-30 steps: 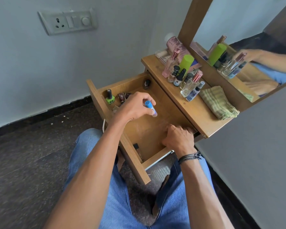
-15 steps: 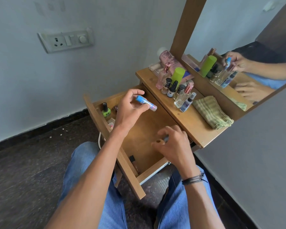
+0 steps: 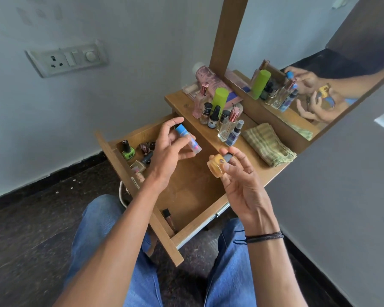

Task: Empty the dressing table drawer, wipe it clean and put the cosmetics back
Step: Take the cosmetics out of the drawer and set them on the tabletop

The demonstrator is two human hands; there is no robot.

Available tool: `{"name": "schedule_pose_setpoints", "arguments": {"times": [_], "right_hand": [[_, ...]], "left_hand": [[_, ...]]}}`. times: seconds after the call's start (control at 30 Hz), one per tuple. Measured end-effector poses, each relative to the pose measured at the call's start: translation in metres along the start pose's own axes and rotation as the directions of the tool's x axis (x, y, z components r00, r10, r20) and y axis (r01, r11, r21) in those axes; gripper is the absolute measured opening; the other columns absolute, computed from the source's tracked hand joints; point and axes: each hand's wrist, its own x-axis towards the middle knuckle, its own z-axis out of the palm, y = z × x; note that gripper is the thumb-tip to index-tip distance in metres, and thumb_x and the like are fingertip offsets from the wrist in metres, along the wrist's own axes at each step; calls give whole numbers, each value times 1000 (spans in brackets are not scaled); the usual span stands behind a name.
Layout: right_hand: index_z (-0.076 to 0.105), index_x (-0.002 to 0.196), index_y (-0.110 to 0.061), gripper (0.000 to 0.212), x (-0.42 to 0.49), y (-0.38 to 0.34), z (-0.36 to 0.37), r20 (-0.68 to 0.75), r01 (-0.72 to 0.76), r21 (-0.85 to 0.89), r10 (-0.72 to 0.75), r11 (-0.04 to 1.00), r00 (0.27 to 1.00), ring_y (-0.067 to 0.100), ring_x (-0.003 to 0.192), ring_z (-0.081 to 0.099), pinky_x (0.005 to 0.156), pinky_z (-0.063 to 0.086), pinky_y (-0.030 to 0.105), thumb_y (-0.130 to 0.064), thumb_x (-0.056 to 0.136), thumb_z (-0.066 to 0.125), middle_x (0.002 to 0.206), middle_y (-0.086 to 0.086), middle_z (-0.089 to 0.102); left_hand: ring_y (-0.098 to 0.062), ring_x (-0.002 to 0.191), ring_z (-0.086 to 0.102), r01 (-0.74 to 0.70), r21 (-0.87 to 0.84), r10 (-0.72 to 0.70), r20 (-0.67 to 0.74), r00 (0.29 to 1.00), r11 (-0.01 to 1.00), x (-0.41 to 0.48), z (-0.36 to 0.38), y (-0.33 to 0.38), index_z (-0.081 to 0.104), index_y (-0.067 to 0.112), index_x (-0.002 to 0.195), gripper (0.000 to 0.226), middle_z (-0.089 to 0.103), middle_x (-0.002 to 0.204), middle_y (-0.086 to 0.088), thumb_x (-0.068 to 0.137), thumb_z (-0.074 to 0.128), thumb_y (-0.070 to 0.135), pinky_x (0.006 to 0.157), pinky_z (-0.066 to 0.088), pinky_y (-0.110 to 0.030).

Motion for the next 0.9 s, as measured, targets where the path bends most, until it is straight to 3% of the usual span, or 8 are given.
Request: {"name": "schedule_pose_setpoints", "arguments": {"times": [0.13,0.2,0.33,0.47,0.57,0.7,0.83,0.9], "right_hand": [[66,115,-12,54,-2,-9,5,-86,66,-11,-67,998,994,25,98,72,77,60,26,11,67,79,115,19,70],[63,118,-14,58,1,-15,4,-158,178,-221,-215,959,964,21,91,70,77,58,27,13,68,77,105,16,72],[62,118,-25,64,12,-25,-5,-243,264,-645,-520,717,819,17,84,66,80,59,31,15,71,80,95,10,66],[59,112,-35,57,23,-24,-10,-295,236,-799,-704,552,646,17,94,71,91,59,38,5,75,77,98,-3,69],[59,118,-28,52,37,-15,-11,-269,212,-860,-765,464,585,12,95,67,89,58,35,0,78,76,100,-4,66],[59,124,-22,56,49,-7,-13,-113,171,-945,-767,280,632,12,97,63,85,57,23,-10,77,86,108,1,63],[58,130,-26,64,48,-6,-16,-71,105,-975,-715,198,695,5,94,59,78,47,11,-23,75,90,113,-4,58],[56,134,-27,68,48,-8,-18,-82,94,-972,-682,217,727,2,91,58,80,51,16,-26,76,90,114,-5,57]], "left_hand": [[-26,87,73,9,18,-9,25,1000,1000,-2,0,3,42,28,143,48,70,115,-10,101,58,11,66,63,-38],[-22,83,71,-1,32,0,13,1000,999,-1,0,3,41,27,145,52,70,115,-11,100,60,10,62,62,-35],[-22,86,74,-55,122,57,-14,998,991,2,-2,-1,44,23,144,54,69,117,-9,97,66,12,64,62,-33],[-19,89,75,-108,259,118,-24,993,960,5,-4,-11,49,21,143,52,66,123,-5,96,68,15,73,63,-37],[-12,88,75,-139,341,153,-14,988,930,7,-5,-17,51,25,144,54,66,121,-2,94,69,14,77,63,-39],[13,97,64,-201,491,230,2,973,847,8,-5,-19,52,30,143,56,54,138,7,94,69,10,82,57,-16],[-18,106,68,-224,505,287,-50,957,834,19,-10,-22,54,40,138,56,60,135,4,93,70,11,90,58,-30],[-19,100,69,-210,481,294,-106,950,851,29,-12,-19,55,42,136,56,65,125,4,92,71,12,84,60,-35]]}}
